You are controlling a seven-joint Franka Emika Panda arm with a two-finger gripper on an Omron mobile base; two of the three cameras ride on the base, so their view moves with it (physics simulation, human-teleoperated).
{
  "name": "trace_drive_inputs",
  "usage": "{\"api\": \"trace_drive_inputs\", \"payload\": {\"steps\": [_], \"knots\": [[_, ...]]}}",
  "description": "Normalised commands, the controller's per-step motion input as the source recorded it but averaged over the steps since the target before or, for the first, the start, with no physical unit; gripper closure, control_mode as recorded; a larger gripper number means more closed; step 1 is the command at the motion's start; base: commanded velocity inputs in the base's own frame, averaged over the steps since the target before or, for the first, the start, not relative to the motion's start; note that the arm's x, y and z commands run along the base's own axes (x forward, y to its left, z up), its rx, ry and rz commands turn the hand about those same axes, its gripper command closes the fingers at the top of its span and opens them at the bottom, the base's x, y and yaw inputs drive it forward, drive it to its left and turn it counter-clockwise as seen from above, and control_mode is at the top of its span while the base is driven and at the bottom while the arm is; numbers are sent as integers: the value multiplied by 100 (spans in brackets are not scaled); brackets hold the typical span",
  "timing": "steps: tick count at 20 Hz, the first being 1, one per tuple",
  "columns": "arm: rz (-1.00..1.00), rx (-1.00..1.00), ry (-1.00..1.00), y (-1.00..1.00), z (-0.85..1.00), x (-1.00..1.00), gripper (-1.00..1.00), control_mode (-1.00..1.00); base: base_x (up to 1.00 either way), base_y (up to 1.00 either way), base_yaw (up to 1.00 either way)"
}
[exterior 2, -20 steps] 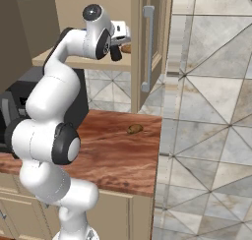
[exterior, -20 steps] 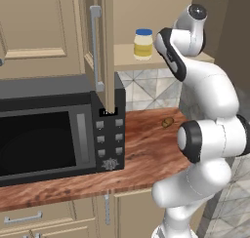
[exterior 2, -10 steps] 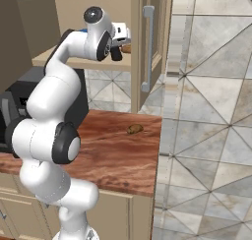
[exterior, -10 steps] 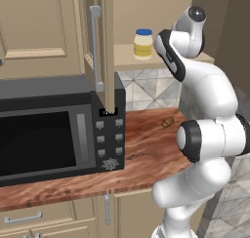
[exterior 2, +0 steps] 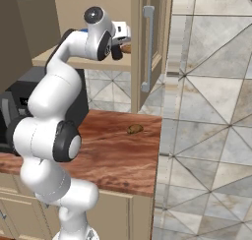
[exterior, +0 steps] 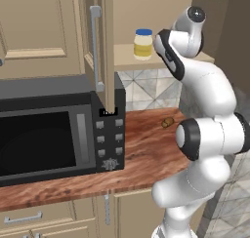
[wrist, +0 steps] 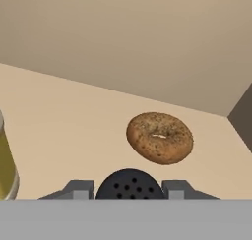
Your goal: Pick the shaker and mayonnaise from the counter and place them in the cabinet.
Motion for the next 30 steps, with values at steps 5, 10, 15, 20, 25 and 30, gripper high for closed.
{"api": "trace_drive_inputs", "payload": {"steps": [5, 10, 15, 20, 25, 30], "knots": [[0, 0, -6, 0, -2, 16, -100, -100, 0, 0, 0], [0, 0, -7, 0, -5, 14, -100, -100, 0, 0, 0], [0, 0, -10, 0, 0, 0, -100, -100, 0, 0, 0], [0, 0, -12, 0, 0, -13, -100, -100, 0, 0, 0], [0, 0, -13, 0, 0, -50, -100, -100, 0, 0, 0], [0, 0, -11, 0, 1, -55, -100, -100, 0, 0, 0]]}}
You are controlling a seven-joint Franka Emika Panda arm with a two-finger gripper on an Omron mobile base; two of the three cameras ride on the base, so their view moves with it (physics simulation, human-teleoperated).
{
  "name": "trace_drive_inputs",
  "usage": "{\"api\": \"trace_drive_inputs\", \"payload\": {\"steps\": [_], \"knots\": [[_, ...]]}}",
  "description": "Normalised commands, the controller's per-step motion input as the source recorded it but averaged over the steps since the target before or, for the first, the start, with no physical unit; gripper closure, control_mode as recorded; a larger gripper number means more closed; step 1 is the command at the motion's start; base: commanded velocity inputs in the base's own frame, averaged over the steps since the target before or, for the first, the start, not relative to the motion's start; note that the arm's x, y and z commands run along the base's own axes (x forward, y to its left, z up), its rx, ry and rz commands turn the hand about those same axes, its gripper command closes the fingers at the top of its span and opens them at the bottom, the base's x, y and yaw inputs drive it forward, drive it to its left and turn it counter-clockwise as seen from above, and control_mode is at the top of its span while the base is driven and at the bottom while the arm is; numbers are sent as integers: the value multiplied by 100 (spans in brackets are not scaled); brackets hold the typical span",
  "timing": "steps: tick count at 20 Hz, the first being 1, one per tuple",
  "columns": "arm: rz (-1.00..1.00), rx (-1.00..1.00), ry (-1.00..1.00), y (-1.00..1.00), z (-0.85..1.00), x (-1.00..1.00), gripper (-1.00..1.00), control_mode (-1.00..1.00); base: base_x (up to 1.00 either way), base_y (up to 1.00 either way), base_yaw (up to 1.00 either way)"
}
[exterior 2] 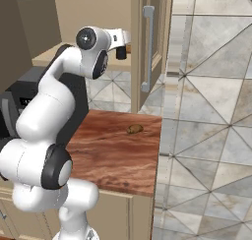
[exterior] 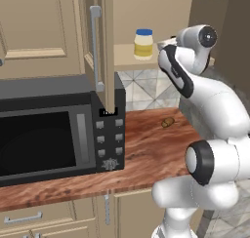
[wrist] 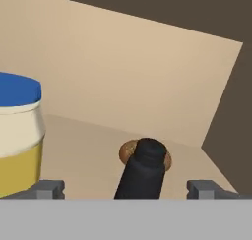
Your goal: Pick the shaker and mayonnaise from the counter and place them in the cabinet.
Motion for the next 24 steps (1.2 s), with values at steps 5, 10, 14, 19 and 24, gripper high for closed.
{"api": "trace_drive_inputs", "payload": {"steps": [5, 10, 14, 19, 24], "knots": [[0, 0, -8, 0, 0, -43, -100, -100, 0, 0, 0], [0, 0, -3, 0, 0, -64, -100, -100, 0, 0, 0], [-1, 0, 0, 0, -6, -73, -100, -100, 0, 0, 0], [-3, -5, 10, 0, -41, -48, -100, -100, 0, 0, 0], [-4, -8, 21, 9, -67, -20, -100, -100, 0, 0, 0]]}}
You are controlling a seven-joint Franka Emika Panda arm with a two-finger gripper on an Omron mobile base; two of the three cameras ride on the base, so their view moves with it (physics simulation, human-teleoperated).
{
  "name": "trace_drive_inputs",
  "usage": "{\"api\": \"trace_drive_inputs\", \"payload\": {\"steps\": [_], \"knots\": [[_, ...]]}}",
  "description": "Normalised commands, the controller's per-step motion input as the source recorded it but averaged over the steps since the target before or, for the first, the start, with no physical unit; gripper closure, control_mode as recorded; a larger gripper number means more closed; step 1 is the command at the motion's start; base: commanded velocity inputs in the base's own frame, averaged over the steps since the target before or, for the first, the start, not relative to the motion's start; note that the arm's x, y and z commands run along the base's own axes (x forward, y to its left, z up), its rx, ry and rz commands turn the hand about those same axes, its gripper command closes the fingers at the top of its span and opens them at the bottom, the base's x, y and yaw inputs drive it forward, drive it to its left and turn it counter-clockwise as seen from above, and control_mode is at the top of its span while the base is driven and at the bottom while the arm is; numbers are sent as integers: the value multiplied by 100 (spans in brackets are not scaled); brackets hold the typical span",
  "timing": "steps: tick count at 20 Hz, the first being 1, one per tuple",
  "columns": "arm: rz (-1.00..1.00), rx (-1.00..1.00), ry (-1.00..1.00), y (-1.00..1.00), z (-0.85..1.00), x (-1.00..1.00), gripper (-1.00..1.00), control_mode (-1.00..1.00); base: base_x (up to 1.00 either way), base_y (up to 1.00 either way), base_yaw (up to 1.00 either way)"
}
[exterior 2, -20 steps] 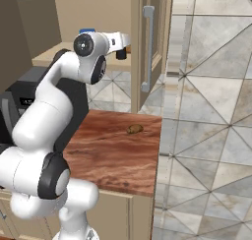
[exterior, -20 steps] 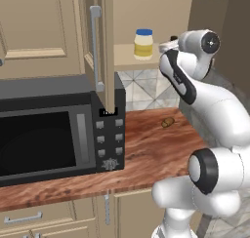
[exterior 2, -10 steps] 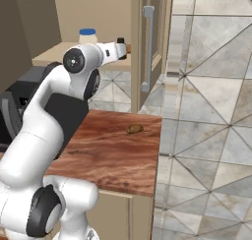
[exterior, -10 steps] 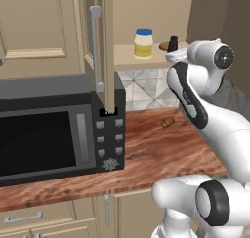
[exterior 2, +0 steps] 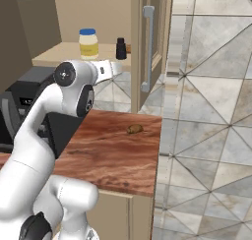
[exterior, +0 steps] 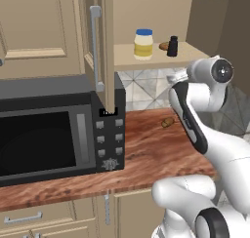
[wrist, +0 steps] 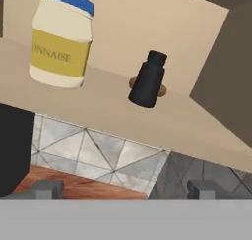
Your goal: Pick the shaker and mayonnaise from the counter and place them in the cabinet.
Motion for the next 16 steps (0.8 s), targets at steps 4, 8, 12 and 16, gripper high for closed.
{"api": "trace_drive_inputs", "payload": {"steps": [4, 8, 12, 16], "knots": [[-3, -10, 21, 26, -81, -17, -100, -100, 0, 0, 0], [0, -7, 19, 32, -100, -7, -100, -100, 0, 0, 0], [0, 0, 19, 23, -100, 0, -100, -100, 0, 0, 0], [0, 0, 17, 9, -100, 0, -100, -100, 0, 0, 0]]}}
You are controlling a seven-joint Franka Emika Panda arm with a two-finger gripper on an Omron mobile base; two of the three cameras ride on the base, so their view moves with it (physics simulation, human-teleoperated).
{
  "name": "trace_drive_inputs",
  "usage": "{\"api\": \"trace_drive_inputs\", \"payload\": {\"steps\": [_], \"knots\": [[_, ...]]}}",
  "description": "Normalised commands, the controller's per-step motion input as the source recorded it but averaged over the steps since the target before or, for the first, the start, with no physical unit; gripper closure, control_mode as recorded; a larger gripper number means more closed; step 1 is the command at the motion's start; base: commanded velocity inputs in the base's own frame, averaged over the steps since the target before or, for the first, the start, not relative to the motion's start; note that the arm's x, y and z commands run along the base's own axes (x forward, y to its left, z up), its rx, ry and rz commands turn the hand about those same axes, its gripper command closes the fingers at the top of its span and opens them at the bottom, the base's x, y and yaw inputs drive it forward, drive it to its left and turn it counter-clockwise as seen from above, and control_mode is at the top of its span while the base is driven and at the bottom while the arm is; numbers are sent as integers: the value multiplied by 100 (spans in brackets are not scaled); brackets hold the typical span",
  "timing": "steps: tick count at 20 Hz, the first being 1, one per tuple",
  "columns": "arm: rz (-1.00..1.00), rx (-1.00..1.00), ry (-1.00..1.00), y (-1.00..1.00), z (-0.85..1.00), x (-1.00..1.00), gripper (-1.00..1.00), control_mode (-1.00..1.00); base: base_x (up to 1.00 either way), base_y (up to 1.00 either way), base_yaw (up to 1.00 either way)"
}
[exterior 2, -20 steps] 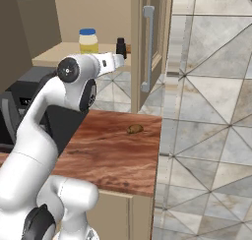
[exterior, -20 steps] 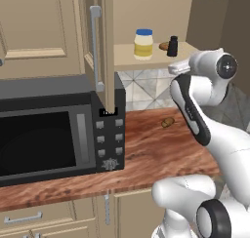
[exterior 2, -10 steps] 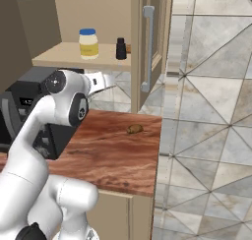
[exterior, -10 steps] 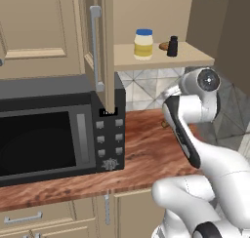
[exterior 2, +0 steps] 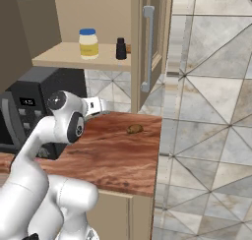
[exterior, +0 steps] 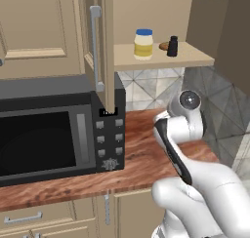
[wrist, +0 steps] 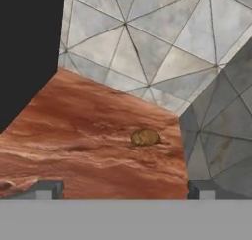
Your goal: Pick the shaker and mayonnaise from the counter and place them in the cabinet.
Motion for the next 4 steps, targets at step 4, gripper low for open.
{"api": "trace_drive_inputs", "payload": {"steps": [4], "knots": [[0, 1, 15, 0, -100, 0, -100, -100, 0, 0, 0]]}}
